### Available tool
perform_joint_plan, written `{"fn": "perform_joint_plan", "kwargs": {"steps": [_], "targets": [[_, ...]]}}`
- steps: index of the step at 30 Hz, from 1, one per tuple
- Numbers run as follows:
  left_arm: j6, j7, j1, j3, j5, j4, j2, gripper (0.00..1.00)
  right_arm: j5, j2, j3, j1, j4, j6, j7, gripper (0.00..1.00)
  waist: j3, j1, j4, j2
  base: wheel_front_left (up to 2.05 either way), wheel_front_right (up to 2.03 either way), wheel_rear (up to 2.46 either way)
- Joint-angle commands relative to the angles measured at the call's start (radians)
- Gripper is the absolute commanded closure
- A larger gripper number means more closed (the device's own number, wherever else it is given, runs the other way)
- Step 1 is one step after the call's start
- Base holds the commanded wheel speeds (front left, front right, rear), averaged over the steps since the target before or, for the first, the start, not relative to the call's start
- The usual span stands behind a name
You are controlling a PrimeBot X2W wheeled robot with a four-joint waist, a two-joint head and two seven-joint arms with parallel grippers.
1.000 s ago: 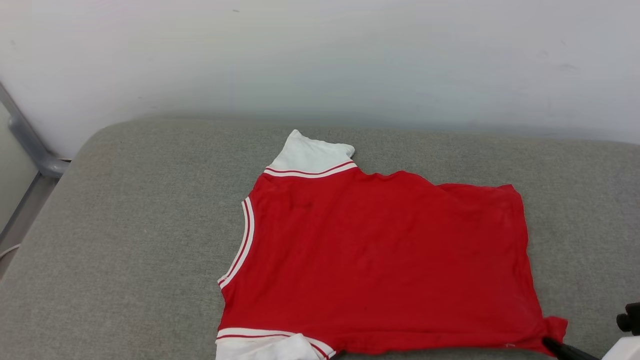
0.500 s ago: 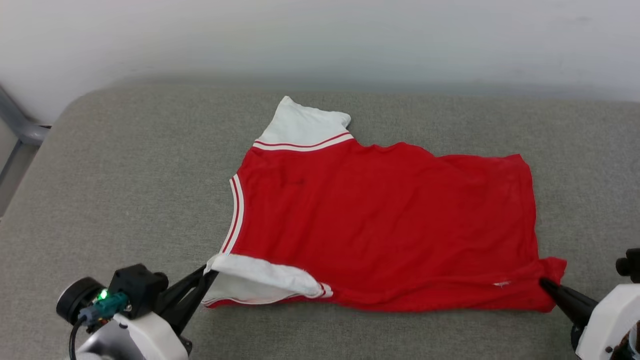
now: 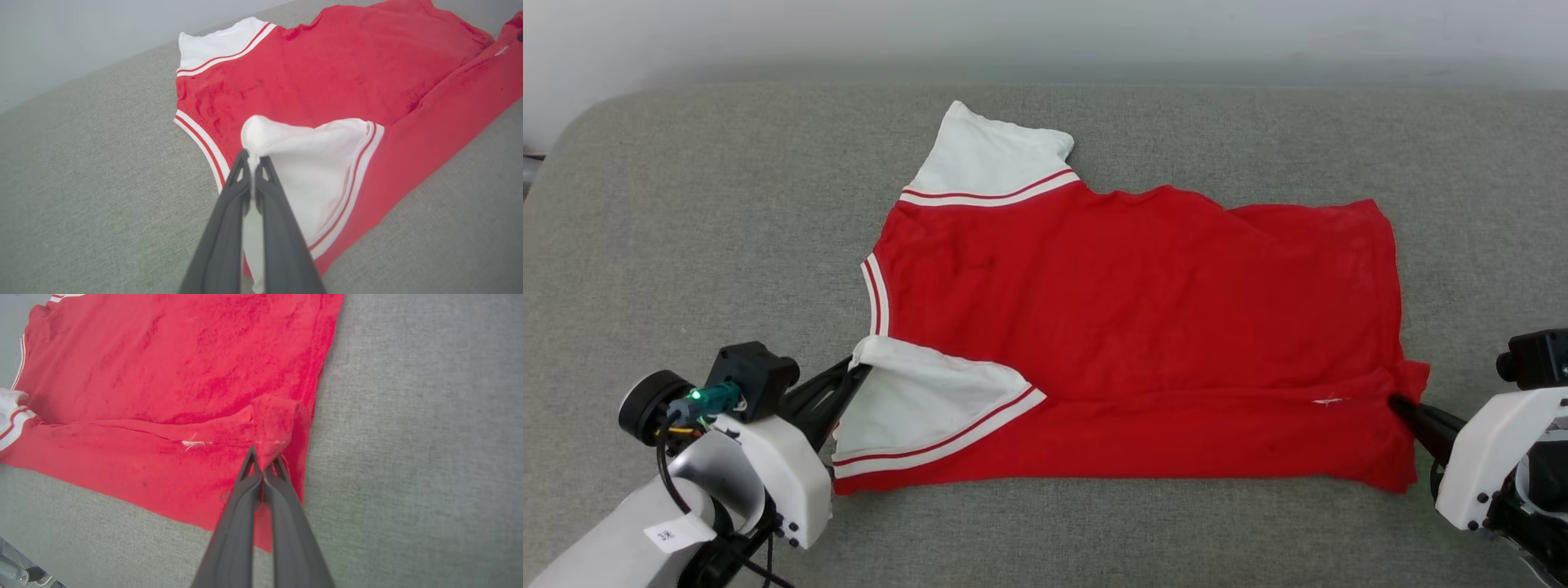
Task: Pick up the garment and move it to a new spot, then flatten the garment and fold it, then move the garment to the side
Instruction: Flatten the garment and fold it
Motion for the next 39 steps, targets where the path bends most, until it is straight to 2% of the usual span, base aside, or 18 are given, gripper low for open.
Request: {"fn": "perform_joint_plan", "kwargs": {"steps": [1, 10, 11, 12, 18, 24, 28, 32, 39], "targets": [[-0.006, 0.000, -0.019, 0.000, 0.001, 0.014, -0.008, 1.00, -0.004, 0.004, 0.003, -0.017, 0.008, -0.001, 0.000, 1.00, 0.010, -0.0002, -0.002, 0.0000, 0.00, 0.00, 0.00], [-0.052, 0.031, -0.115, -0.041, 0.008, 0.201, -0.085, 1.00, -0.061, 0.013, 0.037, -0.089, 0.100, -0.001, 0.009, 1.00, 0.053, -0.0002, -0.003, 0.0000, 0.00, 0.00, 0.00], [-0.054, 0.030, -0.126, -0.046, 0.014, 0.223, -0.092, 0.67, -0.068, 0.018, 0.034, -0.095, 0.114, -0.001, 0.009, 0.00, 0.055, -0.0002, -0.003, 0.0000, 0.00, 0.00, 0.00], [-0.055, 0.024, -0.136, -0.049, 0.021, 0.241, -0.102, 0.01, -0.077, 0.023, 0.033, -0.102, 0.125, -0.001, 0.009, 0.00, 0.055, -0.0002, -0.003, 0.0000, 0.00, 0.00, 0.00], [-0.059, -0.012, -0.158, -0.081, 0.053, 0.355, -0.156, 0.00, -0.155, 0.013, 0.074, -0.112, 0.122, -0.001, -0.021, 0.00, 0.029, -0.0002, 0.003, 0.0000, 0.00, 0.00, 0.00], [-0.025, -0.061, -0.124, -0.041, 0.004, 0.398, -0.185, 0.00, -0.197, 0.029, 0.068, -0.086, 0.068, -0.001, 0.002, 0.00, -0.018, -0.0002, 0.001, 0.0000, 0.00, 0.00, 0.00], [0.012, -0.080, -0.077, 0.003, -0.052, 0.363, -0.181, 0.00, -0.244, 0.042, 0.046, -0.050, 0.018, -0.001, 0.040, 0.00, -0.048, -0.0002, 0.002, 0.0000, 0.00, 0.00, 0.00], [0.050, -0.054, -0.001, 0.035, -0.120, 0.286, -0.169, 0.00, -0.299, 0.066, -0.006, 0.009, -0.039, -0.001, 0.104, 0.00, -0.073, -0.0002, 0.009, 0.0000, 0.00, 0.00, 0.00], [0.164, 0.058, 0.139, 0.053, -0.211, 0.094, -0.128, 0.00, -0.376, 0.141, -0.099, 0.109, -0.169, -0.001, 0.210, 0.00, -0.082, -0.0002, 0.014, 0.0000, 0.00, 0.00, 0.00]]}}
